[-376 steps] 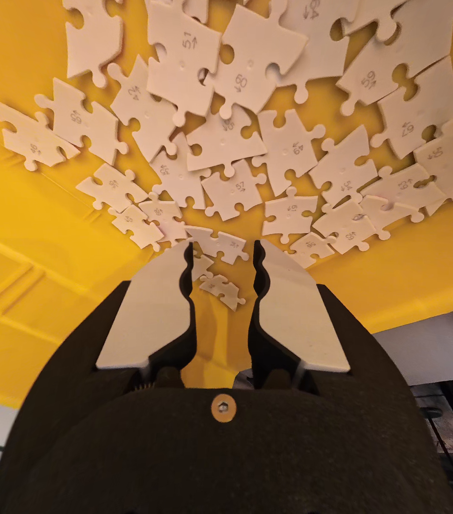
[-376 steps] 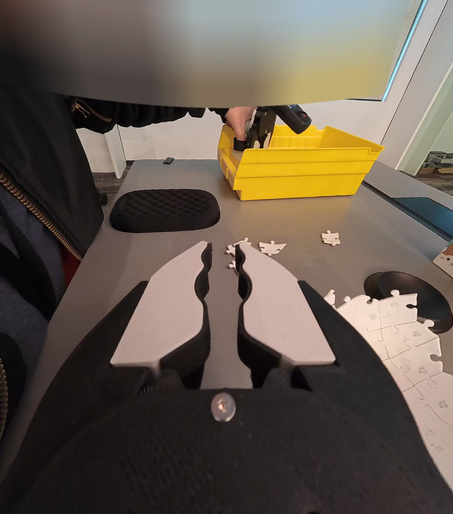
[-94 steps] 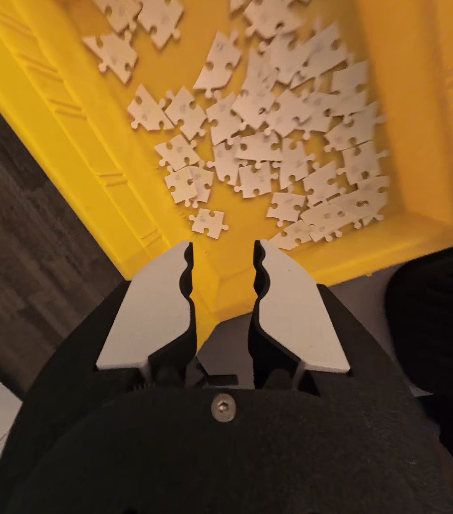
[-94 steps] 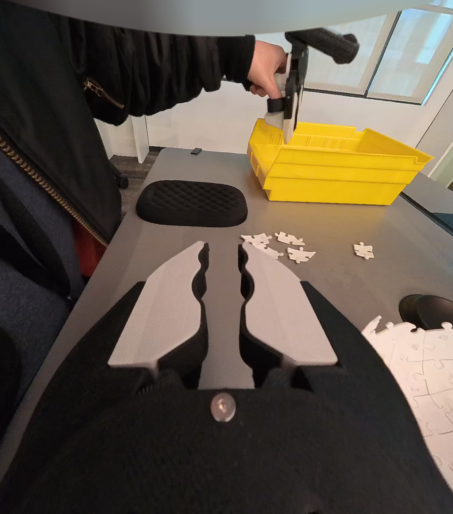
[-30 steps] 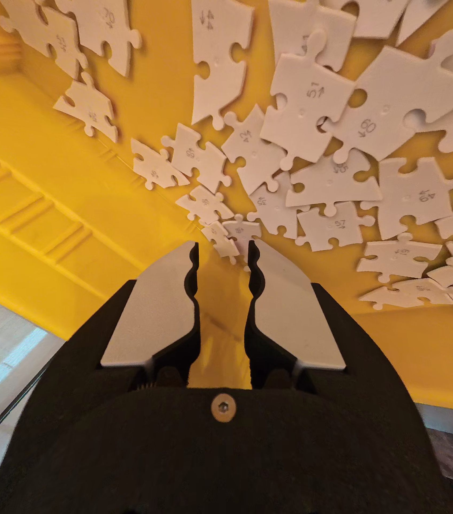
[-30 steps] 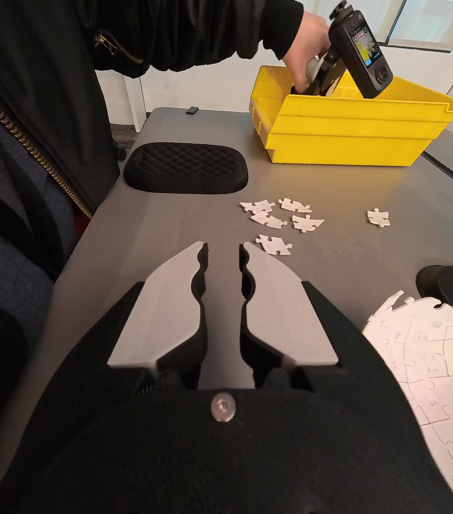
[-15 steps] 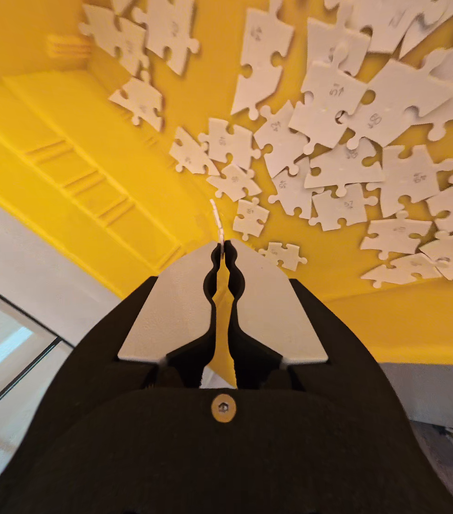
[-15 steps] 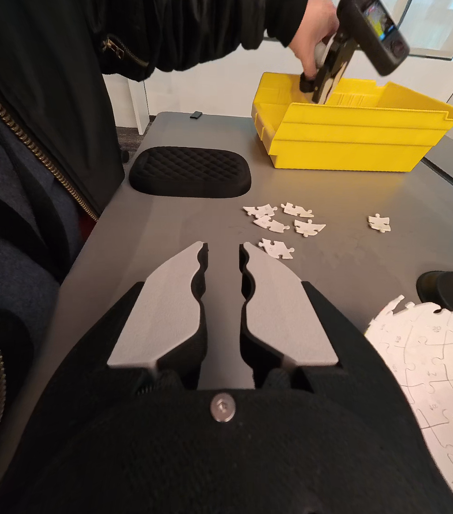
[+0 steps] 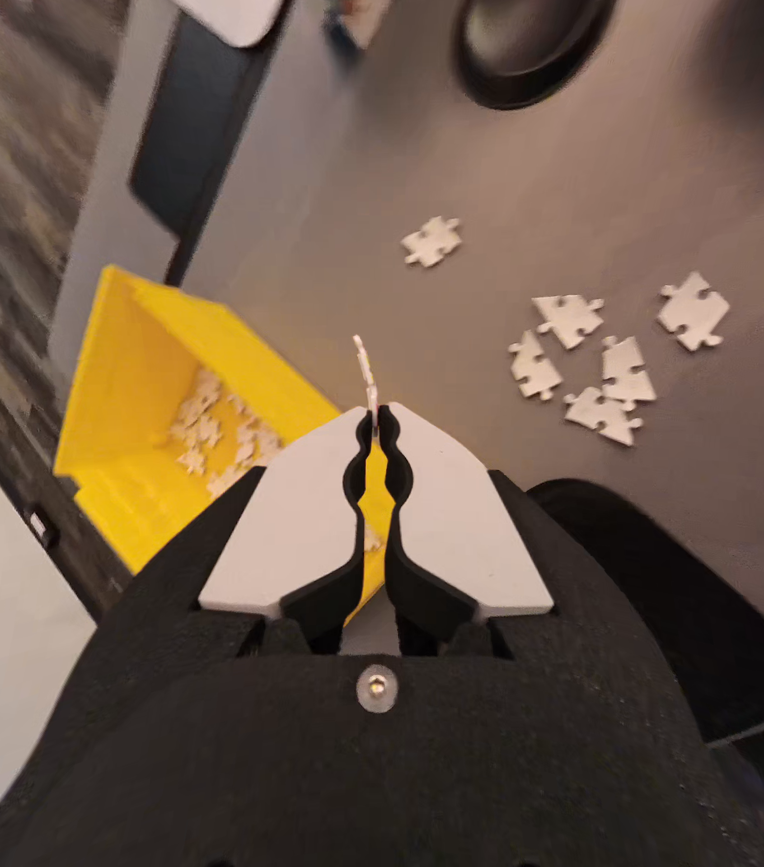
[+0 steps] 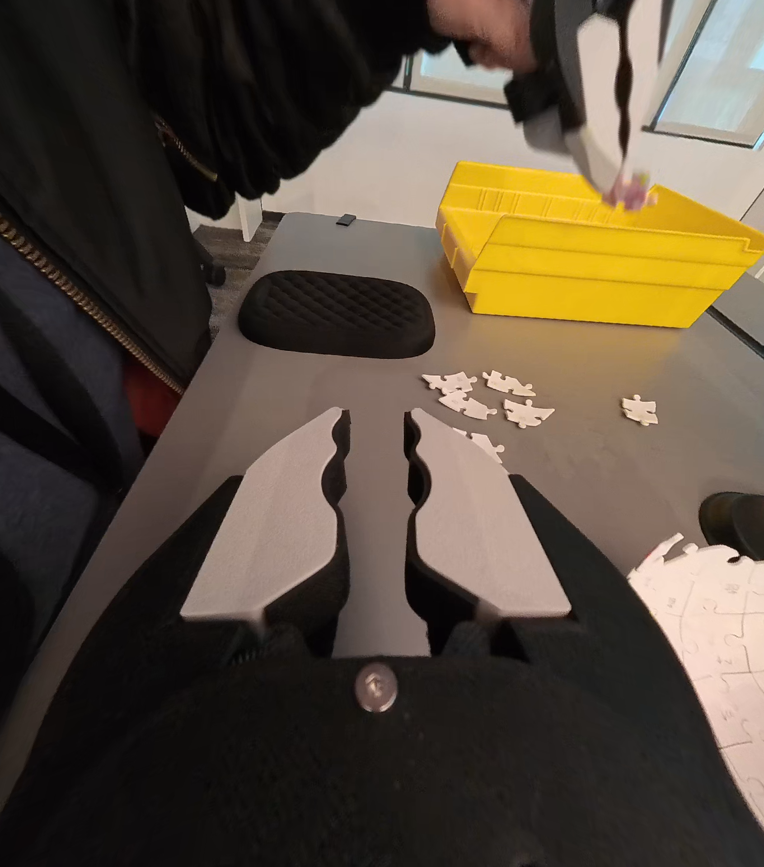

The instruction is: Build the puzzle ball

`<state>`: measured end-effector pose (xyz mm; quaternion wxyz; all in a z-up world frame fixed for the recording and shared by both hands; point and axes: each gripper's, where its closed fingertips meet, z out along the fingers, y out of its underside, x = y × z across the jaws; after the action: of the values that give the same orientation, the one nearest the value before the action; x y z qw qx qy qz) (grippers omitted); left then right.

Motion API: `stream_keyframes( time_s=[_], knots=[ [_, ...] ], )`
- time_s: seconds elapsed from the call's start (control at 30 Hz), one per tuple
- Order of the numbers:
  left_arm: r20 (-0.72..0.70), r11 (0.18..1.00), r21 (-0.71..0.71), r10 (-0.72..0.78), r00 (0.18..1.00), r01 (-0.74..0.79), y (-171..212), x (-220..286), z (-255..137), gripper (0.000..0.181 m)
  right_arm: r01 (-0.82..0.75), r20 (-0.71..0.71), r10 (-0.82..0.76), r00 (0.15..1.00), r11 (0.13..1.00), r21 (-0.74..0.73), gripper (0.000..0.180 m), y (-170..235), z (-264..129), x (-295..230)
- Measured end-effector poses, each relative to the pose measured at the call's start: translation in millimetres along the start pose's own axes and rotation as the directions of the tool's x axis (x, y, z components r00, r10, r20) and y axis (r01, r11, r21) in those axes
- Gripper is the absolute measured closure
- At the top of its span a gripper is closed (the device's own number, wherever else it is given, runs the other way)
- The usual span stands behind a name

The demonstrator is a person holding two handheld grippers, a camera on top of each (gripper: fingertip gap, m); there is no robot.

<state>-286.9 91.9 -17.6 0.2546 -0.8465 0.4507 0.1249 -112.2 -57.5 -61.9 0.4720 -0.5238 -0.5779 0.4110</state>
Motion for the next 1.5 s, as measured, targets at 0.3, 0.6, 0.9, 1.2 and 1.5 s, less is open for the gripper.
stream_keyframes(
  time_s=[0.3, 0.6, 0.9, 1.2, 1.5],
  knots=[
    [0.037, 0.978, -0.209, -0.011, 0.999, 0.018, -8.3, 13.8, 106.6, 0.178, 0.009, 0.012, -0.009, 1.0, 1.0, 0.026, 0.157, -7.8, -2.2, -5.7],
    [0.041, 0.937, -0.35, 0.004, 0.999, 0.011, -0.8, 12.3, 143.0, 0.178, 0.0, 0.036, -0.001, 0.999, 1.0, 0.025, 0.156, -8.8, -1.4, -10.8],
    [-0.072, 0.96, -0.263, -0.113, 0.991, 0.09, -8.1, 25.1, 143.4, 0.149, -0.015, 0.024, 0.014, 1.0, 1.0, 0.019, 0.154, -6.5, -2.3, -7.2],
    [0.002, 0.889, 0.259, -0.392, 0.92, 0.379, -6.7, -72.1, 3.3, 0.147, -0.032, 0.019, 0.031, 0.999, 0.998, 0.057, 0.154, -12.5, -6.4, -4.6],
    [-0.024, 0.745, -0.216, -0.65, 0.76, 0.631, 134.7, -130.3, 71.3, 0.136, -0.035, 0.015, 0.035, 0.999, 0.999, 0.026, 0.153, -5.5, -2.4, -2.7]
  ],
)
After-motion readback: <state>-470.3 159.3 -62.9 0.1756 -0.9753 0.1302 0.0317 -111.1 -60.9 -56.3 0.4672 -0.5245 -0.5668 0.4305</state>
